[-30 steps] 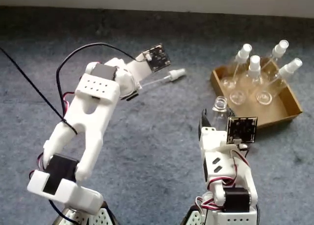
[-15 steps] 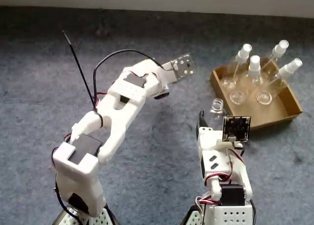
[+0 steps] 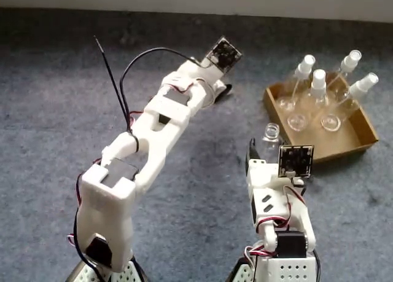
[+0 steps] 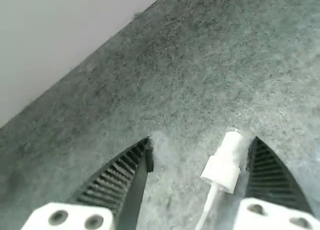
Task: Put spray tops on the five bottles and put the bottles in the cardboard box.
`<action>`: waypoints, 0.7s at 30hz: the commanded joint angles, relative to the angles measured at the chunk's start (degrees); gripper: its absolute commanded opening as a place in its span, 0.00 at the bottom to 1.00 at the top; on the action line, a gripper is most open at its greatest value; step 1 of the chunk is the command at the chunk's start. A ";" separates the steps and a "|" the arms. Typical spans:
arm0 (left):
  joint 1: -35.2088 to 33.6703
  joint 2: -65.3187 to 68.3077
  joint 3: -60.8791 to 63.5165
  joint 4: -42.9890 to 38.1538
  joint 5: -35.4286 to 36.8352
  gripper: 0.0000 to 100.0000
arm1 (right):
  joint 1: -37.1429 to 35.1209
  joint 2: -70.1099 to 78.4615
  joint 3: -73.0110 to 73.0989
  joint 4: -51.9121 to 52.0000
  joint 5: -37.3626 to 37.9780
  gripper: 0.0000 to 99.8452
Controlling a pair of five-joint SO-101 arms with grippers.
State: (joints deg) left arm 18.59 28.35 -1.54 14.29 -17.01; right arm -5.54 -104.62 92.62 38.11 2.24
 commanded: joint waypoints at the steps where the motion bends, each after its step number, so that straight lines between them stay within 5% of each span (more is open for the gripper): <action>1: 0.84 6.90 -10.15 -2.11 1.85 0.26 | 0.48 -0.57 0.66 -1.27 -0.26 0.07; 17: 0.66 21.67 -29.67 21.98 1.58 0.25 | 0.40 -0.57 2.42 -1.36 -0.18 0.07; 21: 0.04 22.90 -31.78 23.30 1.58 0.14 | 0.40 -0.57 2.42 -1.36 -0.18 0.07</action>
State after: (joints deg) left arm 18.68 51.21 -29.67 35.65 -15.60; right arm -5.54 -104.62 95.16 38.11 2.24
